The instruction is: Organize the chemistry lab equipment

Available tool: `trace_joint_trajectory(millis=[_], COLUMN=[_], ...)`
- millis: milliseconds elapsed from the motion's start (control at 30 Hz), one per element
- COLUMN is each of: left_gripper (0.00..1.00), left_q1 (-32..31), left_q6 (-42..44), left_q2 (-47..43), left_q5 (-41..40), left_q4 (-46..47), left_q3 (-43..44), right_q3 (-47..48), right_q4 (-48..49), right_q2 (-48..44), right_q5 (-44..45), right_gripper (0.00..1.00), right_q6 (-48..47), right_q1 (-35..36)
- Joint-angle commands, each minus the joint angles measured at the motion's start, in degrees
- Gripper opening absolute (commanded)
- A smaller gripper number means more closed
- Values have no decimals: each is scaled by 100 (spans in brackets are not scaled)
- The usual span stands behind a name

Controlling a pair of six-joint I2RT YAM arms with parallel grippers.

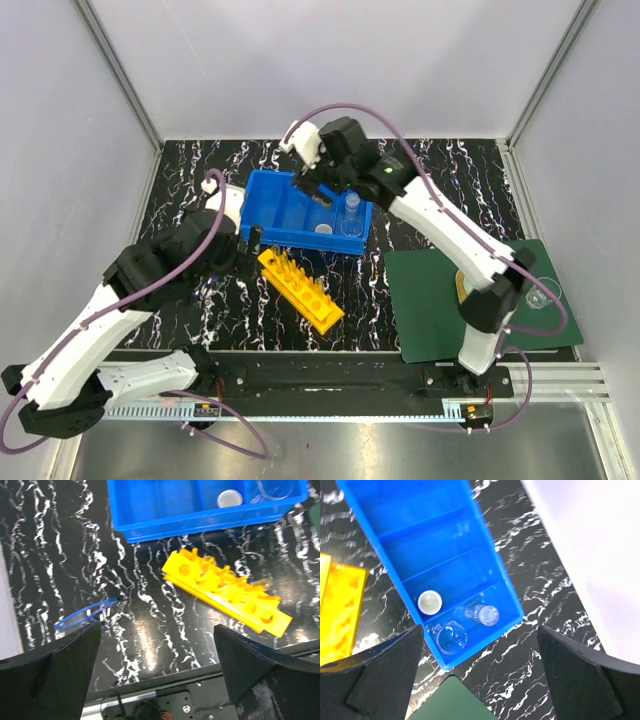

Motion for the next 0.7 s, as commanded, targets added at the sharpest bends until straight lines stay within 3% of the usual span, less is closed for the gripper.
trace_joint_trajectory(millis=[0,167,333,667], left_gripper=[99,99,99,99], left_q1=[30,30,109,1374], left_q6=[566,1534,2528,3767], left_q2=[249,521,837,127], left_q5=[-880,-1346,-1725,101], left_q4=[-334,-185,-184,317], left_q3=[94,-293,-627,-1672], right_q3=[-325,-1220,-2467,-3024], right_q4=[456,509,1378,1476], right_q2=[-1007,-1991,-3141,-4031], right_q5=[1356,1323,1061,156], right_gripper=[100,100,100,100], right_q6=[984,1423,1670,2092], right_q1=[17,17,17,26])
